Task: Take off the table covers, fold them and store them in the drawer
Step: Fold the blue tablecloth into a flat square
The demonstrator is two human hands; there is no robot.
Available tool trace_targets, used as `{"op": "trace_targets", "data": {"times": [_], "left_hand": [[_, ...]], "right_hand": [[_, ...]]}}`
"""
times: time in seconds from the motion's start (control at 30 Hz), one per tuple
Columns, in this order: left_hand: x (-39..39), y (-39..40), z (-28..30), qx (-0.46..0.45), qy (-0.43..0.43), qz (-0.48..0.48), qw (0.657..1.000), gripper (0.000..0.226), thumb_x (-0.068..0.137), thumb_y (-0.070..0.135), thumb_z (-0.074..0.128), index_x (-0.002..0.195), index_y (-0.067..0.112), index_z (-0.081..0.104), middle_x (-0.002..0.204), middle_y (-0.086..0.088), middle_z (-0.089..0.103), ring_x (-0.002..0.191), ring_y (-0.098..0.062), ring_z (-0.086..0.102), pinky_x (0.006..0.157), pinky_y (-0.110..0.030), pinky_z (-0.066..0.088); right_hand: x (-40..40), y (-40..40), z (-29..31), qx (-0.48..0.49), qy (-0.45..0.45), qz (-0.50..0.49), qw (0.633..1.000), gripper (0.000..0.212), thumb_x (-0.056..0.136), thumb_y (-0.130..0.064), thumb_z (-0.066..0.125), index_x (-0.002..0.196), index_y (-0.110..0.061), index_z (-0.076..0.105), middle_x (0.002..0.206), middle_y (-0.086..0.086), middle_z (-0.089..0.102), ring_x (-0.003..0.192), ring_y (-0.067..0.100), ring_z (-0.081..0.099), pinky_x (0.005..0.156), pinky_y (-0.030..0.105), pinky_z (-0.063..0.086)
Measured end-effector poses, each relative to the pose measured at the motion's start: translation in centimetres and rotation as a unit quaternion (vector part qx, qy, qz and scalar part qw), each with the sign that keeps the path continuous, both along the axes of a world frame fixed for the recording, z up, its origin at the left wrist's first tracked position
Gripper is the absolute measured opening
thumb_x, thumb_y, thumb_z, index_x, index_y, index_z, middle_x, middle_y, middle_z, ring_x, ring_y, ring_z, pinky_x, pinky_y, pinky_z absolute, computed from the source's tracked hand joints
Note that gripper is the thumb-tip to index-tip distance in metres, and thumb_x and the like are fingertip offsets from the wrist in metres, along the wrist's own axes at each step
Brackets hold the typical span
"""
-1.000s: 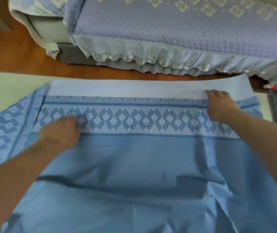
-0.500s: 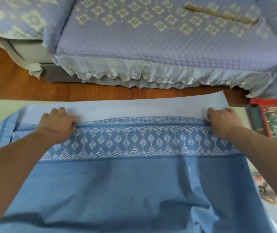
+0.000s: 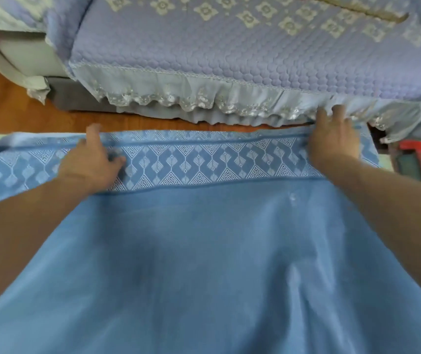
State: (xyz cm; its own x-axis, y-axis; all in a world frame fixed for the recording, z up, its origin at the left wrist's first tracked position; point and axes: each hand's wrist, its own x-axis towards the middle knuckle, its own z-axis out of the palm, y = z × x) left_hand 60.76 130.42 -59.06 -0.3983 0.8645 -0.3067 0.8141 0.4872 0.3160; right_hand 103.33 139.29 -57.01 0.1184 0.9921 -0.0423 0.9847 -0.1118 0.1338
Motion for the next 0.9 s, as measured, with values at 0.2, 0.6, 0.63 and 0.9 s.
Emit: {"op": "trace_targets", "data": {"times": [0.2, 0.6, 0.63, 0.9], "left_hand": [[6.7, -11.7, -1.5, 0.053, 0.099, -0.165, 0.98, 0.078, 0.091, 0.067, 0.032, 0.159, 0.03, 0.025, 0.164, -0.02, 0.023, 0.149, -0.048, 0.02, 0.116, -0.066, 0.021], [10.6, -14.2, -2.2, -0.145, 0.148, -0.234, 0.95, 0.079, 0.089, 0.082, 0.02, 0.158, 0.051, -0.003, 0.17, -0.001, -0.013, 0.154, -0.041, -0.008, 0.118, -0.067, 0.009], [11.7, -14.7, -1.4, -0.141, 0.14, -0.234, 0.952, 0.08, 0.091, 0.078, 0.029, 0.159, 0.049, -0.001, 0.17, -0.002, -0.015, 0.154, -0.041, -0.008, 0.118, -0.068, 0.009], [22.4, -31.4, 1.6, -0.129, 0.031, -0.39, 0.911, 0.085, 0.07, 0.073, 0.048, 0.147, 0.037, 0.05, 0.16, -0.016, 0.038, 0.139, -0.047, 0.044, 0.094, -0.074, 0.043]], "right_hand": [[-0.8, -13.5, -3.3, 0.073, 0.147, 0.046, 0.985, 0.056, 0.096, -0.033, 0.054, 0.146, -0.01, 0.043, 0.156, 0.024, 0.03, 0.134, 0.047, 0.034, 0.112, 0.056, 0.03], [11.8, -23.2, 3.7, -0.061, 0.212, -0.293, 0.93, 0.035, 0.091, -0.042, 0.067, 0.113, -0.014, 0.066, 0.103, 0.013, 0.072, 0.109, 0.037, 0.061, 0.108, 0.049, 0.036], [11.7, -23.6, 4.3, -0.06, 0.221, -0.285, 0.931, 0.024, 0.091, -0.039, 0.066, 0.097, -0.016, 0.069, 0.093, 0.011, 0.071, 0.101, 0.036, 0.063, 0.1, 0.047, 0.042], [13.4, -26.6, 7.5, 0.003, 0.322, -0.308, 0.895, 0.018, 0.093, -0.019, 0.068, 0.107, -0.009, 0.066, 0.101, 0.016, 0.069, 0.101, 0.039, 0.061, 0.083, 0.04, 0.044]]}}
